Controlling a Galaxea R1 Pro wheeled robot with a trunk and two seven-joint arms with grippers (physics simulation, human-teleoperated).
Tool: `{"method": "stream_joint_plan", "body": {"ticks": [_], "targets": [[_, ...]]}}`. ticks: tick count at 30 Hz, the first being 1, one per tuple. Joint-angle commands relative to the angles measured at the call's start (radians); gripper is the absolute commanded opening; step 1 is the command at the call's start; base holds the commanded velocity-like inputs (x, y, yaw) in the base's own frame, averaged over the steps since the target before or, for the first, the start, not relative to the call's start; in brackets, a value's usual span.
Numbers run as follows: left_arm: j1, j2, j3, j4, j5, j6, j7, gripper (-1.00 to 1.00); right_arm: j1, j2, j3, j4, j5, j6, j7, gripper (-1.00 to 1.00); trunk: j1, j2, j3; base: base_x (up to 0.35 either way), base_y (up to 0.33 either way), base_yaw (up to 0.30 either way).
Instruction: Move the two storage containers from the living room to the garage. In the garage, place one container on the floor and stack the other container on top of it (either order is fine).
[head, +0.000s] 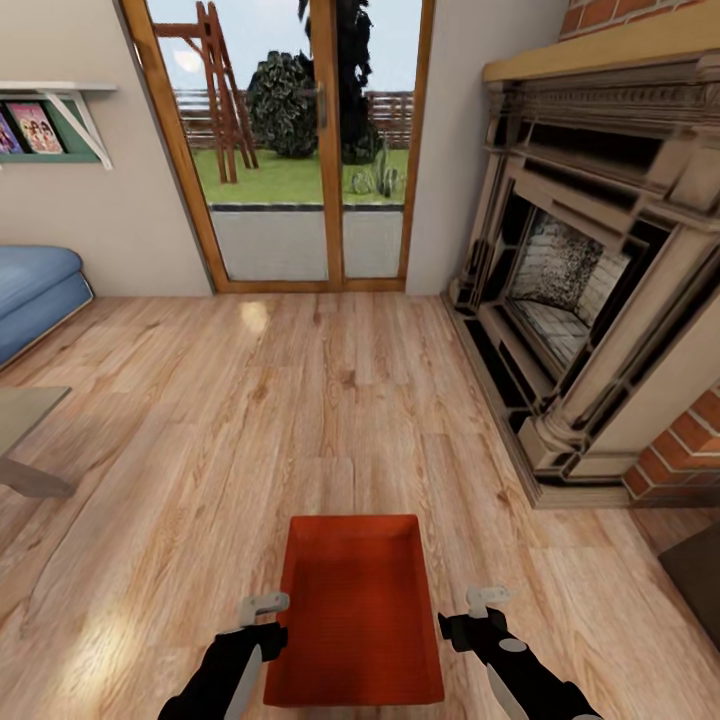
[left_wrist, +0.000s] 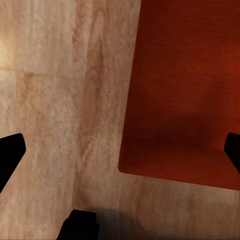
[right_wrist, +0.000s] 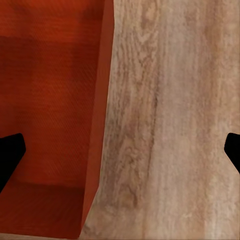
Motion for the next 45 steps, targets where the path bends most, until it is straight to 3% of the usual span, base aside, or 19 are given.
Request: {"method": "stream_joint_plan", "body": {"ticks": [1, 13, 45], "targets": [[-0.002, -0.001, 0.003, -0.001, -0.003, 0.006, -0.001, 1.00, 0.000, -0.001, 0.007, -0.002, -0.010, 0.002, -0.001, 1.00, 0.004, -0.008, -0.004, 0.000, 0.000, 0.000], [-0.043, 0.006, 0.003, 0.018, -0.007, 0.049, -0.007, 1.00, 0.000, 0.000, 0.007, -0.014, -0.009, 0.011, -0.001, 1.00, 0.050, -0.092, -0.042, 0.000, 0.000, 0.000], [-0.045, 0.010, 0.003, 0.022, -0.015, 0.047, 0.001, 1.00, 0.000, 0.000, 0.004, -0.014, -0.016, 0.003, 0.019, 1.00, 0.173, -0.316, -0.142, 0.000, 0.000, 0.000]]}}
